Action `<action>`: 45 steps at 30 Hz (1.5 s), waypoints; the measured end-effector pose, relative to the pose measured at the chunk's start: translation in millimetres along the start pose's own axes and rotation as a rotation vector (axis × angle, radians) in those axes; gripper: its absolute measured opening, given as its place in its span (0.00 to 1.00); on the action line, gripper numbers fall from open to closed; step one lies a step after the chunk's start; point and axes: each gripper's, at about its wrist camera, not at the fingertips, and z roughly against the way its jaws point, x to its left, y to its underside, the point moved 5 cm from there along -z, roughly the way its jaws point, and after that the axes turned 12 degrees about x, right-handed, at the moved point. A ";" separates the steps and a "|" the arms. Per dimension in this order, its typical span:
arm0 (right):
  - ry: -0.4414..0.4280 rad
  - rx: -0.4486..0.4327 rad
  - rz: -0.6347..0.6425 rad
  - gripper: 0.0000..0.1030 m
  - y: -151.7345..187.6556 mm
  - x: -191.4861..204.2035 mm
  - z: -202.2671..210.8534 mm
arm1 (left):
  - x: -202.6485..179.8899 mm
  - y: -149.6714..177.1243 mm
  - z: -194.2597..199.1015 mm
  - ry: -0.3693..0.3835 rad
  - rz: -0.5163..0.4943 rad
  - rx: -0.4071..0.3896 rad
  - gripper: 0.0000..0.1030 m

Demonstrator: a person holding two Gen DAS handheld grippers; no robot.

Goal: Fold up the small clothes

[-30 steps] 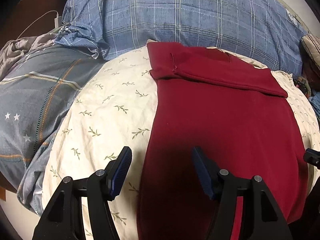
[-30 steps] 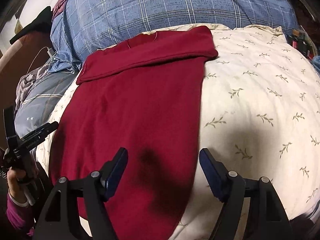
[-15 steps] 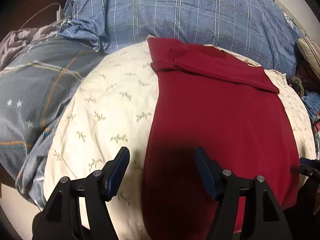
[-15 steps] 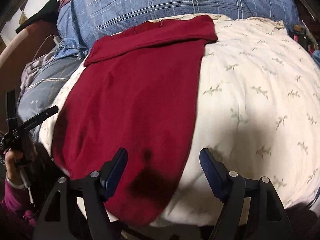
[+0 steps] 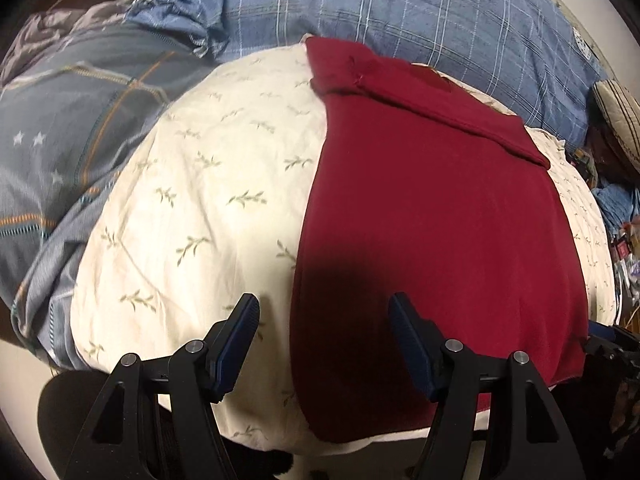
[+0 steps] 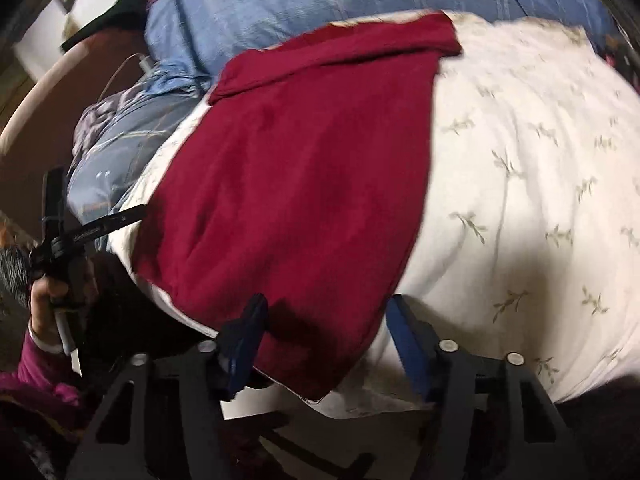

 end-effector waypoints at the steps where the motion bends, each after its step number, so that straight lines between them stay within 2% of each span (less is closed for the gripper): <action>1: -0.004 0.013 0.025 0.59 0.3 4.8 -0.3 | 0.6 -0.2 -0.9 -0.001 0.003 0.002 0.65; 5: 0.021 0.072 0.040 0.58 1.9 7.5 -11.7 | 1.4 -1.9 -4.8 -0.008 0.006 0.009 0.65; 11: -0.045 0.086 -0.081 0.61 10.6 -13.6 -7.6 | 4.4 -4.2 -4.5 0.007 0.027 0.007 0.65; 13: -0.083 0.089 -0.103 0.61 12.4 -16.3 -10.1 | 5.1 -5.5 -5.5 0.009 0.032 0.007 0.65; 16: -0.094 0.103 -0.108 0.58 14.5 -13.6 -17.5 | 3.9 -5.1 -6.8 0.011 0.029 0.013 0.65; 17: -0.090 0.094 -0.092 0.55 14.3 -8.7 -18.3 | 3.8 -4.6 -6.6 0.013 0.028 0.015 0.65; 20: -0.133 0.048 -0.040 0.29 8.5 6.6 -10.5 | 3.4 -3.1 -4.7 0.018 0.026 0.019 0.65; 22: -0.146 0.042 -0.028 0.29 3.8 9.6 -9.5 | 1.6 -2.5 -3.9 0.016 0.015 0.020 0.65; 24: -0.120 0.066 -0.040 0.29 1.7 4.9 -17.3 | -0.9 -0.7 -6.6 -0.018 -0.006 0.025 0.65; 29: -0.150 0.103 -0.089 0.33 6.2 -2.9 -27.0 | -8.8 5.2 -7.6 -0.066 -0.039 0.024 0.65; 32: -0.155 0.106 -0.091 0.34 4.8 -1.5 -28.4 | -11.2 6.8 -7.7 -0.063 -0.040 0.029 0.65; 36: -0.171 0.096 -0.096 0.48 2.2 2.1 -32.0 | -12.2 7.3 -5.9 -0.055 -0.046 0.031 0.65; 45: -0.167 0.091 -0.089 0.49 -2.4 5.0 -34.6 | -13.7 10.7 -0.8 -0.048 -0.060 0.034 0.63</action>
